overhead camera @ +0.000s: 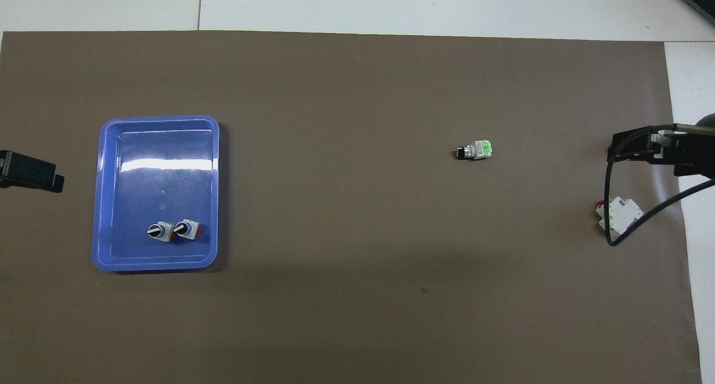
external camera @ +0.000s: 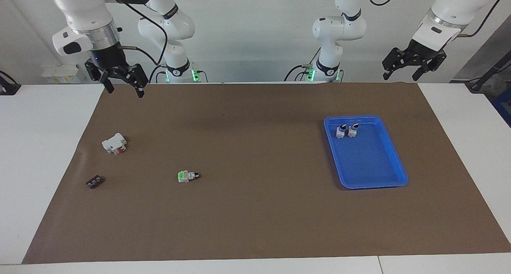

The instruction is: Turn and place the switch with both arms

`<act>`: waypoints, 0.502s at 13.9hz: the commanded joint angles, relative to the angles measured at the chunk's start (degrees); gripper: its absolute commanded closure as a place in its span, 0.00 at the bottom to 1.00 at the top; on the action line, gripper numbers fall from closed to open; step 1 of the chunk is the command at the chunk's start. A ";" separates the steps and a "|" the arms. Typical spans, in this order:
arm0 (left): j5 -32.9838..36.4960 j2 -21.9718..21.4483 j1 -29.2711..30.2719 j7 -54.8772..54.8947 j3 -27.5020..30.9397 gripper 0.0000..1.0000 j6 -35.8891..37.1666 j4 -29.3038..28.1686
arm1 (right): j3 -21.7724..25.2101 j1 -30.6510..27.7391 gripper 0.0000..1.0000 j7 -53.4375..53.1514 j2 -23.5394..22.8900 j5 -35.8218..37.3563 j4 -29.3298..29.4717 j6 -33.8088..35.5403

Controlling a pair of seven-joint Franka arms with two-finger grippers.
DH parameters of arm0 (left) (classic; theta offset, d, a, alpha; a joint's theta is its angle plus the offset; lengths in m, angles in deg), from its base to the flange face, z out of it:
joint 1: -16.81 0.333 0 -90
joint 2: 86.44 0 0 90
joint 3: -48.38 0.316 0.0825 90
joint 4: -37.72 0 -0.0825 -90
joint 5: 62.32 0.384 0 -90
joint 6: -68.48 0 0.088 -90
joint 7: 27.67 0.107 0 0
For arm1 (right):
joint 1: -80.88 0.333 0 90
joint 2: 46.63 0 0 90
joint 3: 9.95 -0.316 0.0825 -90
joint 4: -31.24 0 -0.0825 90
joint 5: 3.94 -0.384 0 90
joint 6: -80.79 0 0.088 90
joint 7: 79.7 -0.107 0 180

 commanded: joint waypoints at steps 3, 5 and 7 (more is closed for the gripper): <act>0.61 -1.43 0.31 0.39 -0.23 0.00 -0.24 -1.64 | -0.40 -0.24 0.00 -20.52 0.39 -0.49 -3.47 -5.64; 0.61 -1.52 0.31 0.39 -0.23 0.00 -0.24 -1.64 | -0.40 -0.24 0.00 -27.49 -1.28 -0.49 -4.27 -9.51; 0.61 -1.43 0.31 0.30 -0.23 0.00 -0.24 -1.64 | -0.40 -0.24 0.00 -30.67 -2.07 -0.49 -6.80 -14.33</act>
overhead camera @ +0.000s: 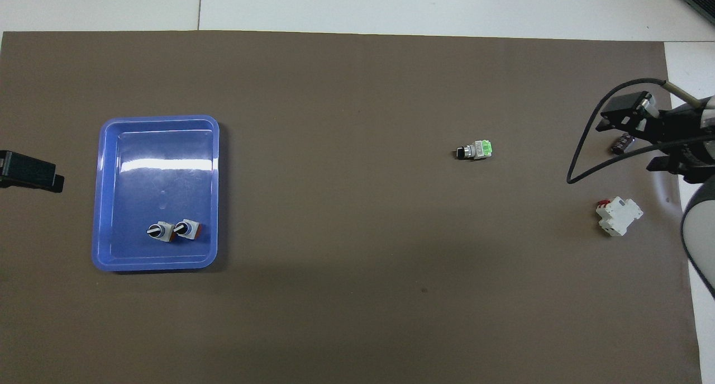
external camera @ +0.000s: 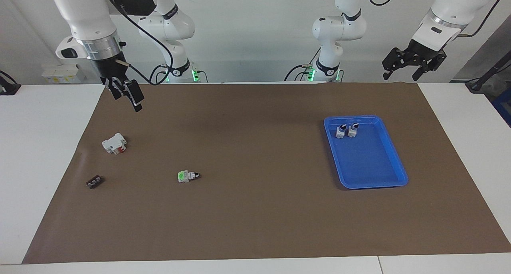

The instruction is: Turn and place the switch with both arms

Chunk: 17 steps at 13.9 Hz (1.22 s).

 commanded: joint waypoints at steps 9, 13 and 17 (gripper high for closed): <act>0.61 -1.52 0.31 0.30 -0.23 0.00 -0.24 -1.63 | -0.52 2.14 0.00 -31.17 -20.39 -0.58 0.39 -23.70; 0.61 -1.43 0.31 0.30 -0.23 0.00 -0.24 -1.63 | -0.61 3.72 0.00 -43.12 -24.98 -3.72 -0.48 -27.23; 0.61 -1.43 0.31 0.39 -0.23 0.00 -0.24 -1.72 | -0.61 5.21 0.00 -46.31 -26.38 -9.97 -3.29 -28.90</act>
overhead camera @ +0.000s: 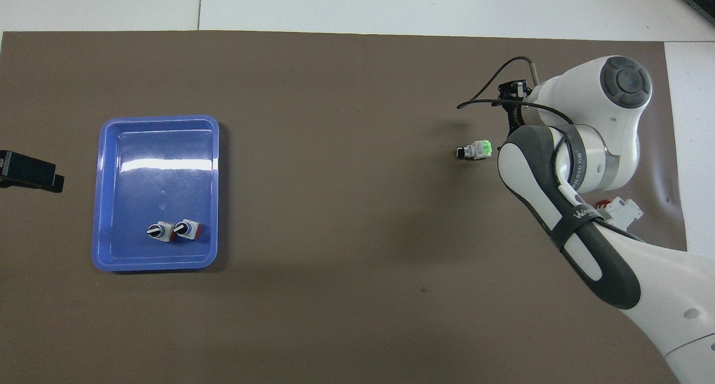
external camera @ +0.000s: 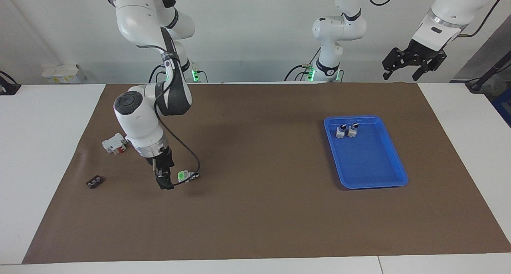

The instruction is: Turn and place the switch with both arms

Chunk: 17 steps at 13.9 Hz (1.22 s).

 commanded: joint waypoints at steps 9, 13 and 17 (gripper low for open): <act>0.61 -1.43 0.31 0.39 -0.23 0.00 -0.24 -1.63 | -0.42 0.33 0.07 3.06 -5.47 -2.48 -2.20 -6.24; 0.61 -1.43 0.31 0.39 -0.23 0.00 -0.24 -1.63 | -0.68 -0.37 1.00 3.06 -5.38 -2.57 -2.12 -5.46; 0.61 -1.43 0.31 0.39 -0.23 0.00 -0.24 -1.63 | -0.59 -2.40 1.00 4.64 -5.12 -15.58 0.87 -2.04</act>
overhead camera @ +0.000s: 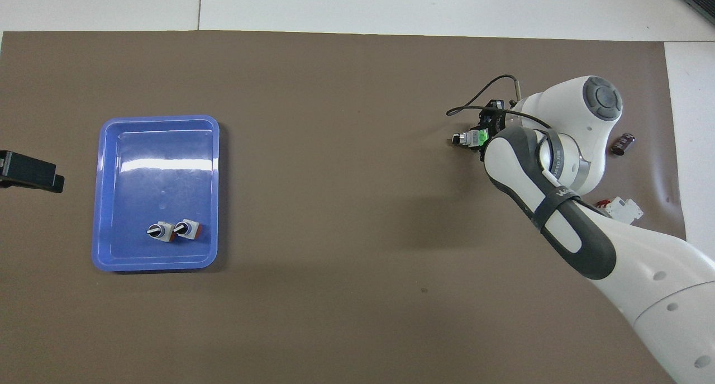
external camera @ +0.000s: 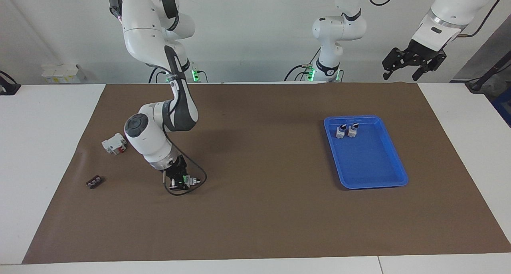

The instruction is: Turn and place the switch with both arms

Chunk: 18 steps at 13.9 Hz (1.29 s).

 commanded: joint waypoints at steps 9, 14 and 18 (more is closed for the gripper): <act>0.61 -1.43 0.31 0.39 -0.23 0.00 -0.51 -1.69 | -9.44 -0.75 1.00 10.11 12.73 -15.39 3.61 3.55; 0.61 -2.65 -0.39 -0.13 -0.58 0.00 1.60 -3.18 | -14.18 -0.48 1.00 13.30 18.28 -27.82 4.57 5.22; 0.61 -2.57 -0.83 0.75 -1.02 0.08 -4.44 -3.54 | -20.33 -0.39 1.00 13.47 18.90 -28.45 5.90 4.17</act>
